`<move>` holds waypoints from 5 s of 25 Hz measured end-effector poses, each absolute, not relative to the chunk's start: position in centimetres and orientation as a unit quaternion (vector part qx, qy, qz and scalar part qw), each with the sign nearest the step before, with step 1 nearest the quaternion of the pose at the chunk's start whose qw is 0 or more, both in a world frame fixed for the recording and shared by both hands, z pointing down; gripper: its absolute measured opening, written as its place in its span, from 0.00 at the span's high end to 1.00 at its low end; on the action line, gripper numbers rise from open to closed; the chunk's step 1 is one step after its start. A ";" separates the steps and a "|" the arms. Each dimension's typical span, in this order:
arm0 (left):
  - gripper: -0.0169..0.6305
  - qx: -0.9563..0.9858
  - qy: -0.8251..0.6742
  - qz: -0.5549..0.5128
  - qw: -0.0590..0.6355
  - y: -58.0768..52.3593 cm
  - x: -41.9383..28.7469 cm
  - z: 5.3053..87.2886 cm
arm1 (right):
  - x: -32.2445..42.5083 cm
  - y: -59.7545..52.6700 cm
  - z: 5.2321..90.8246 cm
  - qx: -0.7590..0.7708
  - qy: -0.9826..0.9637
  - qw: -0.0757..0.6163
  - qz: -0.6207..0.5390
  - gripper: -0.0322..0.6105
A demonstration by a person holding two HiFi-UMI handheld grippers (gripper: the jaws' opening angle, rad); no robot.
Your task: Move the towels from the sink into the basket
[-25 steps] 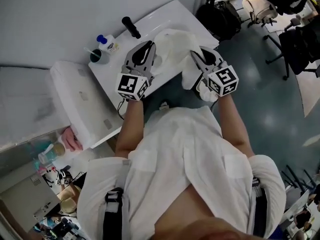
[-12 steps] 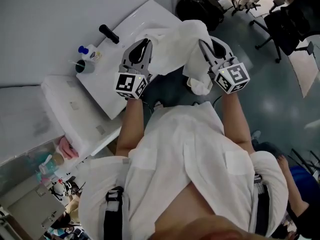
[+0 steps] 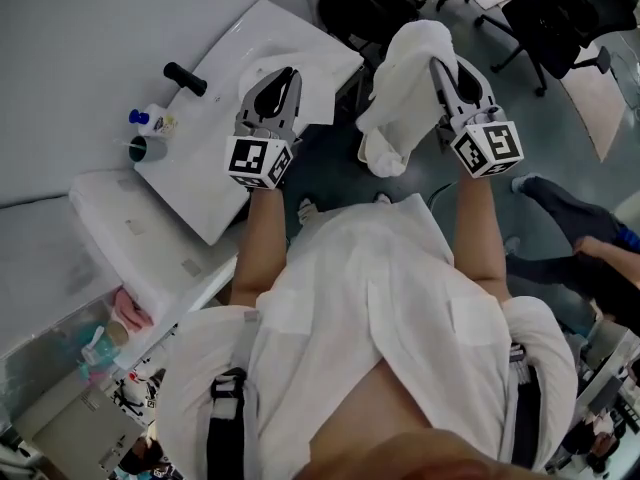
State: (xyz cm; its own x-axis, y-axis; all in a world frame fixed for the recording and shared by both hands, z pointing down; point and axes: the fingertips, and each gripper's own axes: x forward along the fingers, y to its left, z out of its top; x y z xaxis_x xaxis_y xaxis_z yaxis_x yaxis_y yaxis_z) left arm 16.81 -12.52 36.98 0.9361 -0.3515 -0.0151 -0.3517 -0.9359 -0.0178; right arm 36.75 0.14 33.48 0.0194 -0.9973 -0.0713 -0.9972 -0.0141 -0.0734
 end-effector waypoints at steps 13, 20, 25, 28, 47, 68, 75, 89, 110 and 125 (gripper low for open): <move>0.91 -0.988 0.157 -0.004 0.005 -10.8 19.8 38.2 | 43.3 3.2 41.1 -0.780 0.622 0.020 -0.059 0.82; 0.91 -0.986 0.163 -0.010 0.009 -11.0 19.6 38.4 | 43.5 2.4 44.8 -0.789 0.606 0.018 -0.098 0.81; 0.91 -0.984 0.180 -0.010 0.012 -11.7 18.2 38.2 | 43.3 1.4 47.8 -0.789 0.600 0.001 -0.130 0.81; 0.91 -0.981 0.195 -0.008 0.012 -12.3 16.8 38.2 | 43.2 0.9 49.7 -0.791 0.592 -0.007 -0.154 0.77; 0.91 -0.940 0.340 0.020 0.011 -18.6 1.1 37.3 | 30.0 -12.3 43.3 -0.654 0.751 -0.069 -0.058 0.68; 0.91 -0.880 0.472 0.033 -0.040 -24.4 -24.0 42.0 | 3.4 -27.7 57.2 -0.369 0.843 -0.377 -0.105 0.46; 0.91 -0.880 0.470 0.029 -0.061 -25.7 -26.3 44.3 | 2.3 -28.6 64.1 -0.294 0.799 -0.508 -0.132 0.42; 0.91 -0.881 0.464 0.011 -0.090 -26.7 -25.2 48.2 | 5.3 -29.4 73.6 -0.202 0.695 -0.671 -0.159 0.36; 0.91 -0.883 0.457 -0.012 -0.109 -28.1 -23.8 51.2 | 6.9 -29.6 79.6 -0.186 0.646 -0.725 -0.150 0.51; 0.91 -0.886 0.454 0.001 -0.098 -27.9 -24.5 50.1 | 4.5 -29.6 75.1 -0.252 0.706 -0.654 -0.104 0.71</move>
